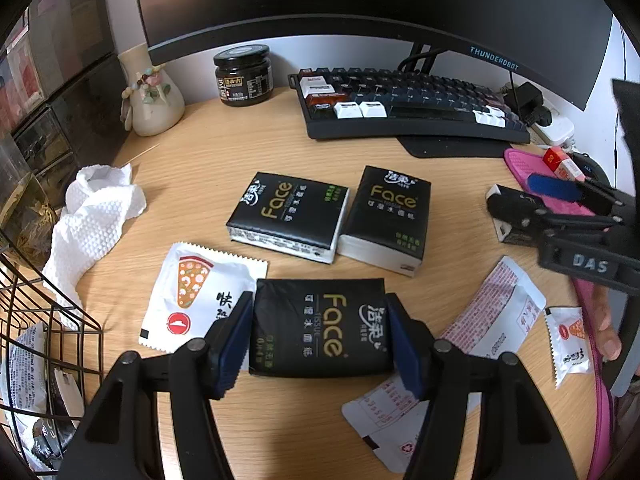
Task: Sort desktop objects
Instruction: 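Grasp a black Face tissue pack with the right gripper while the left gripper holds its pack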
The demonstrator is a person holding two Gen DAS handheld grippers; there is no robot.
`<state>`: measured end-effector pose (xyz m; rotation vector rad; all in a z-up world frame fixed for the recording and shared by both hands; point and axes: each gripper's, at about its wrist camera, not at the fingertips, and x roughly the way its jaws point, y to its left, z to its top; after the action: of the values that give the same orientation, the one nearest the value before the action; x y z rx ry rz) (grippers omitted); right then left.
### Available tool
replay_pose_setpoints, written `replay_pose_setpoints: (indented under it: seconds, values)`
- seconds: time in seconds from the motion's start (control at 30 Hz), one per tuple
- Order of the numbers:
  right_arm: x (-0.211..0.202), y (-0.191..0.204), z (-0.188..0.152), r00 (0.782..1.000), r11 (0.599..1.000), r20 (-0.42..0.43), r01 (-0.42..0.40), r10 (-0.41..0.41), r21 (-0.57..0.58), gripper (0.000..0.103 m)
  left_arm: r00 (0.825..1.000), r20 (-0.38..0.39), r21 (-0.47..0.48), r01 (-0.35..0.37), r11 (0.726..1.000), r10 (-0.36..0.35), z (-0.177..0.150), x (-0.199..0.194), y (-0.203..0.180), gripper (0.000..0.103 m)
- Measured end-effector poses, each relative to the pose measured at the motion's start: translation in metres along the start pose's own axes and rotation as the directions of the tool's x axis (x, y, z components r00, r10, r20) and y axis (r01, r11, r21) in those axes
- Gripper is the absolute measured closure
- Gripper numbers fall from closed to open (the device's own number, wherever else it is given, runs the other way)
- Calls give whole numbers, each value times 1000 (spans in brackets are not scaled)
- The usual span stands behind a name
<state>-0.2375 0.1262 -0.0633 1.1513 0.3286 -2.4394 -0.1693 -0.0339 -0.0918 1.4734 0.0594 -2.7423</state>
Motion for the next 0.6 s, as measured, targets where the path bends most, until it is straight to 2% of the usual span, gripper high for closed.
replay_pose_setpoints:
  seconds: [0.4,0.6]
  values:
    - [3,-5,-14,999,999,-47,-16,18,35,27,1000,1,2,-3,1000,3,-1,0,-1,34]
    - [6,1,-17,998,1000,-56,1,0,16,19,1000,0,5,-3,1000,3,-1,1,-2,34]
